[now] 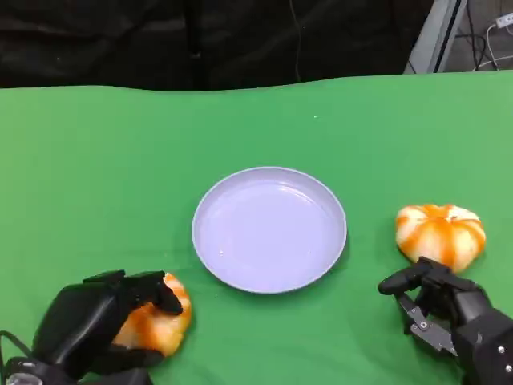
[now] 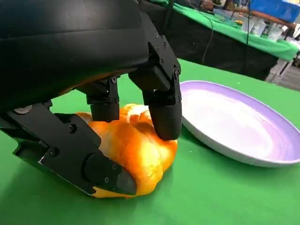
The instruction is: Grasp the bread from the table and place it into the plate.
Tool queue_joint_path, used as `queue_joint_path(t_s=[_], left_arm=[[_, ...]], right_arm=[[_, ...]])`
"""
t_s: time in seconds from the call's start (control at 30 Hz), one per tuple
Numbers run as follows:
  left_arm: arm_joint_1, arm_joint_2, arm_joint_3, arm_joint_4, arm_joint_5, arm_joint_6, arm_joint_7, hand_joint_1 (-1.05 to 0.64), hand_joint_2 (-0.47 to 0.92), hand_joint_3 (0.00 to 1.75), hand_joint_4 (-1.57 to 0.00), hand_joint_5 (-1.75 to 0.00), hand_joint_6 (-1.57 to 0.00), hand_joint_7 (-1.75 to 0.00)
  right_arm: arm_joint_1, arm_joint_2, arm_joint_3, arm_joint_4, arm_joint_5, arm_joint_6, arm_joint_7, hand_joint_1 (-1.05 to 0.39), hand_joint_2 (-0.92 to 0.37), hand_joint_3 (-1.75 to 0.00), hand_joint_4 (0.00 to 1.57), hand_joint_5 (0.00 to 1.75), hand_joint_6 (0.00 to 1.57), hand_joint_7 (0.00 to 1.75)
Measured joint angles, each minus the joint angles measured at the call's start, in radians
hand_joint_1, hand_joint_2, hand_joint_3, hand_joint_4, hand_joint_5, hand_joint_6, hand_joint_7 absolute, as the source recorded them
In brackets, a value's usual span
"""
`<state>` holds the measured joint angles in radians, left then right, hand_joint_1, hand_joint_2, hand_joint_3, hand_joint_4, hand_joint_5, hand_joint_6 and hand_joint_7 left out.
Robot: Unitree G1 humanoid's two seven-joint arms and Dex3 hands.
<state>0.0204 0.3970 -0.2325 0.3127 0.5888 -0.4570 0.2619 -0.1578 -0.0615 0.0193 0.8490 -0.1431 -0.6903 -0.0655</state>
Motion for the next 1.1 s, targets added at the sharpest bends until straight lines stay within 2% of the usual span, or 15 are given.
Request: queue_joint_path(t_s=[0.07, 0.2, 0.33, 0.8, 0.93, 1.1], left_arm=[[0.011, 0.000, 0.006, -0.026, 0.000, -0.001, 0.000, -0.09, 0.69, 0.61, -0.79, -1.75, -0.93, -1.15], [0.020, 0.000, 0.029, -0.071, -0.008, 0.000, -0.001, -0.10, 0.63, 0.74, -0.80, -1.74, -0.94, -1.14], [0.033, 0.001, 0.047, -0.108, -0.010, 0.001, -0.003, -0.08, 0.52, 0.93, -0.86, -1.64, -1.00, -1.04], [0.052, 0.001, 0.112, -0.248, -0.021, 0.009, -0.032, -0.05, 0.46, 1.04, -0.92, -1.59, -1.04, -1.04], [0.054, 0.001, 0.117, -0.262, -0.021, 0.009, -0.038, -0.06, 0.43, 1.07, -0.96, -1.51, -1.07, -0.97], [0.038, -0.005, 0.121, -0.299, -0.033, -0.002, -0.049, -0.09, 0.42, 1.08, -0.97, -1.46, -1.06, -0.98]], right_arm=[[0.000, 0.000, 0.000, 0.002, 0.000, -0.002, -0.001, -0.30, -0.92, -0.40, 0.67, 1.75, 0.78, 1.10], [-0.002, 0.000, 0.000, 0.004, 0.000, -0.003, -0.002, -0.30, -0.92, -0.40, 0.66, 1.75, 0.78, 1.09], [-0.006, 0.000, 0.000, 0.012, 0.000, -0.008, -0.003, -0.30, -0.92, -0.40, 0.67, 1.75, 0.78, 1.09], [-0.012, 0.002, 0.001, 0.019, -0.002, -0.008, -0.010, -0.31, -0.92, -0.41, 0.67, 1.75, 0.78, 1.11], [-0.013, 0.003, 0.002, 0.021, -0.004, -0.008, -0.014, -0.30, -0.92, -0.41, 0.68, 1.75, 0.77, 1.11], [-0.020, 0.005, 0.004, 0.031, -0.008, -0.010, -0.023, -0.30, -0.92, -0.40, 0.68, 1.75, 0.77, 1.11]])
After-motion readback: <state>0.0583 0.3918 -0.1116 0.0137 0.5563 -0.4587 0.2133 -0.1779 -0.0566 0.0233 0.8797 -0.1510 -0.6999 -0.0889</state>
